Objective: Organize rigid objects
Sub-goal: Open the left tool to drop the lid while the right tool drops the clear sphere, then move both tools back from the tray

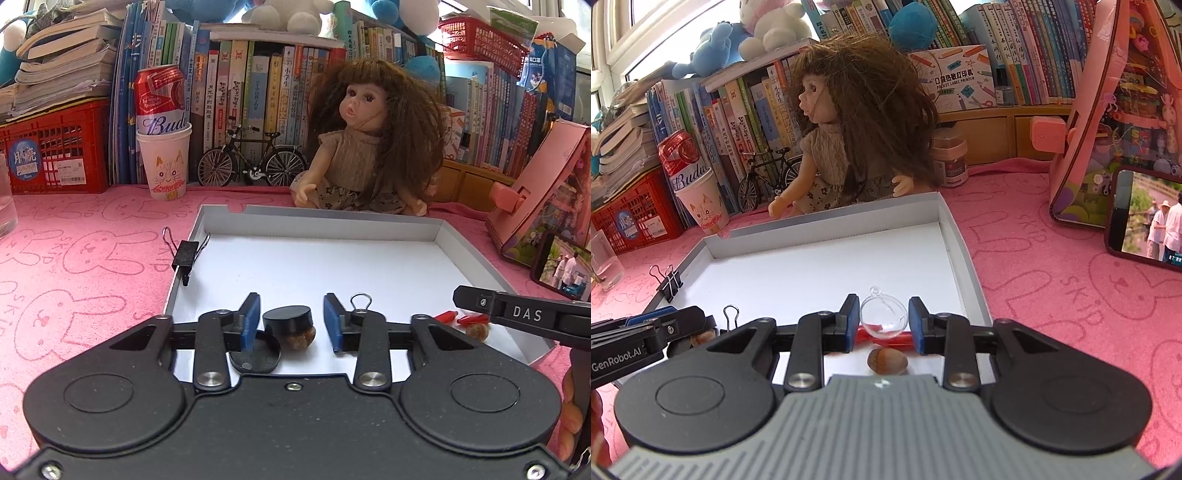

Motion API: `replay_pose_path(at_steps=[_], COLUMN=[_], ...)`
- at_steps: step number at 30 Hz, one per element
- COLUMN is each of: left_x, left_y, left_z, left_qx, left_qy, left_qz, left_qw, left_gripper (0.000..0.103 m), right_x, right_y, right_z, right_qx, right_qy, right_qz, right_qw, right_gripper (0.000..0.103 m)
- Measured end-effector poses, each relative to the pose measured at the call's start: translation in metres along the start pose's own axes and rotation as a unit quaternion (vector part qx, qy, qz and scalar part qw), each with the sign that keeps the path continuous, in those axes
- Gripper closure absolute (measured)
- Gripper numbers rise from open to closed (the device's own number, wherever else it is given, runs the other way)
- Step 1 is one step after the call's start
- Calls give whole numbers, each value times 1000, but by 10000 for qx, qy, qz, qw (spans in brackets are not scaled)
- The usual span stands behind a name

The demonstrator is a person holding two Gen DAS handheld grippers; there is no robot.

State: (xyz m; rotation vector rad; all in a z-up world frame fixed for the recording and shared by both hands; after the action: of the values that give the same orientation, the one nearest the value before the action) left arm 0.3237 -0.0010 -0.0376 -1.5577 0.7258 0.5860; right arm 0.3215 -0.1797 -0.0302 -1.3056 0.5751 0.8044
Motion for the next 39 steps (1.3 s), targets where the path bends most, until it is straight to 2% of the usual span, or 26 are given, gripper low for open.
replay_pose_path(at_steps=[4,15,18,26,39], left_x=[-11,-48,-56,-73,-95], left_y=[0,13,17,37,70], left_z=[-5,-18,-22,-27,-31], left_qx=[69,293,340,455,552], left_qy=[58,181,230,322,521], left_qz=[-75,-253,-295,-254,-163], left_qw=[9999,9991,9987,9981,9970], left_gripper=[58,37,34,31,28], right_x=[-7,-40,-48,-64,-83], right_y=[1,10,15,28,59], right_z=[2,11,13,18,31], right_qx=[-44,-359,-407,-569,-970], right_qy=[-24,-102,-155,-232,-296], right_qz=[-51,-212,-240,-233,-165], right_qw=[10000,9991,9988,9978,9947], right_gripper=[50,38,36,29,23])
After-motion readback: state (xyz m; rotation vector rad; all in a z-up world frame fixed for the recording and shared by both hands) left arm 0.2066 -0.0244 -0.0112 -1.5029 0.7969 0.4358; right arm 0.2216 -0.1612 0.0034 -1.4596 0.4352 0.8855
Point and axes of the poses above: each gripper's, at about its wrist camera, not at the fingertips, and x roughly the way its jaws point, z to its left, y to its underside, the point moved 10 cm from there along x, roughly the way its jaws point, and after that the axes turned 15 degrees about z, right-handed, at the moved point
